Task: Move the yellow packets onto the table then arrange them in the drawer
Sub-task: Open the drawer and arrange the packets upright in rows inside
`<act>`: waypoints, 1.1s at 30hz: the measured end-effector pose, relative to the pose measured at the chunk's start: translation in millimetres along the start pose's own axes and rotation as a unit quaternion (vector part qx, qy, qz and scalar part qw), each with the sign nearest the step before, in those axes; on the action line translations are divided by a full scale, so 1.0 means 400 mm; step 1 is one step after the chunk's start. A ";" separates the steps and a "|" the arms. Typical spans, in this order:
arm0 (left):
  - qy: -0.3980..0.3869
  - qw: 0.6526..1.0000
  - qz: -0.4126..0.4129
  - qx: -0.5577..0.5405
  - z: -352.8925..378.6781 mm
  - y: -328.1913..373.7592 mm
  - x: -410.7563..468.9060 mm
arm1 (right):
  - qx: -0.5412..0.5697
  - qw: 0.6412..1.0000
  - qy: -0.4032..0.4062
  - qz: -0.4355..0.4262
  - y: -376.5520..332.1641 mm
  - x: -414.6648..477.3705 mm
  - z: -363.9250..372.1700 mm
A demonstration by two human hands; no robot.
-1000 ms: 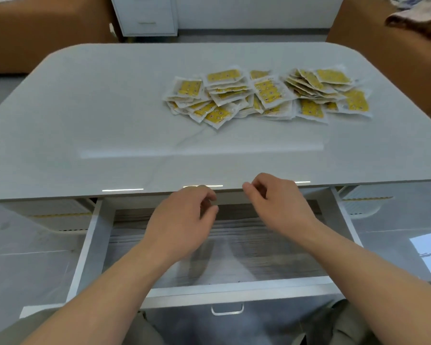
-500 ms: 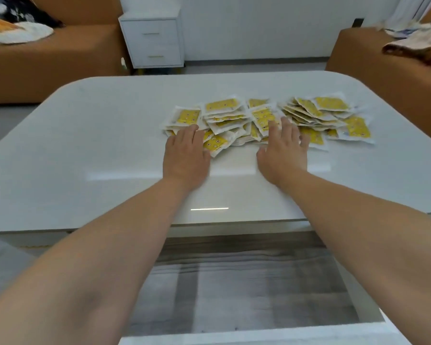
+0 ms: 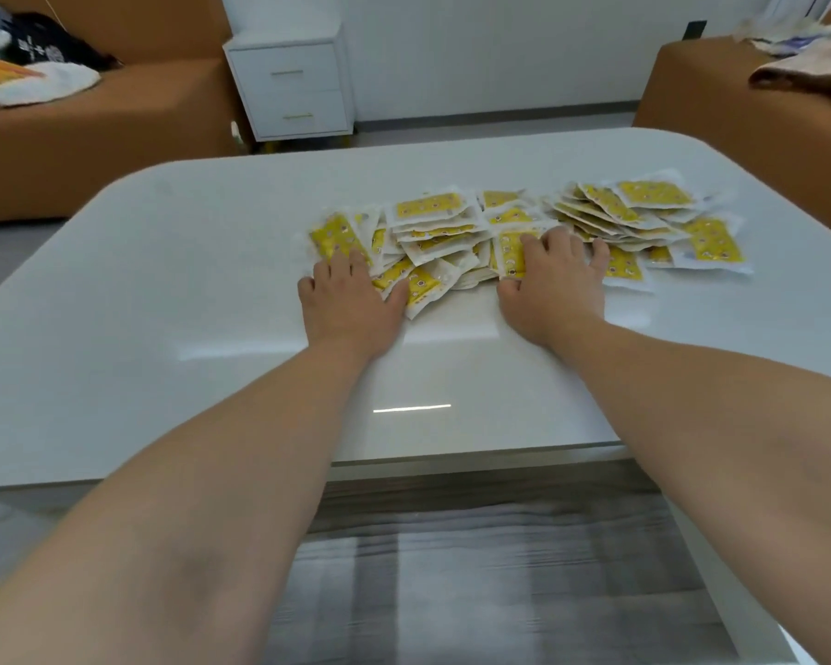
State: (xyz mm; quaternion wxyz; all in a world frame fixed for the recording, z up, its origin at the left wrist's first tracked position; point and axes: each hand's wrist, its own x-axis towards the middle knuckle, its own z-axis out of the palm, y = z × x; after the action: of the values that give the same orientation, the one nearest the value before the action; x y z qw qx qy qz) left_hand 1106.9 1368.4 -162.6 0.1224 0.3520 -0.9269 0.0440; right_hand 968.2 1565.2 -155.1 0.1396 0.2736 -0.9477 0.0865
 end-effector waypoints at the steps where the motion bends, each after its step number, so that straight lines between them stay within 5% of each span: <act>1: -0.010 1.000 -0.009 0.007 -0.005 0.002 -0.009 | -0.004 1.000 0.000 -0.003 0.002 0.000 0.000; 13: -0.054 0.996 0.048 -0.055 -0.106 -0.069 -0.272 | -0.029 0.996 -0.074 -0.031 -0.035 -0.202 -0.098; 21: -0.038 0.993 0.088 -0.070 -0.193 -0.127 -0.419 | 0.010 0.979 -0.127 -0.159 -0.046 -0.421 -0.181; 27: -0.095 0.977 0.059 -0.181 -0.166 -0.171 -0.416 | 0.129 0.969 -0.148 -0.151 -0.075 -0.403 -0.183; 33: -0.149 0.971 0.071 -0.174 -0.171 -0.191 -0.402 | 0.167 0.952 -0.226 -0.119 -0.076 -0.368 -0.165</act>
State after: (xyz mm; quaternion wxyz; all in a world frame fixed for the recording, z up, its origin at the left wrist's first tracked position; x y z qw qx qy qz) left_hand 1287.1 1426.2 -138.3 0.0388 0.2608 -0.9508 -0.1626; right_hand 1118.4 1628.6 -136.0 -0.1163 0.4161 -0.8871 0.1625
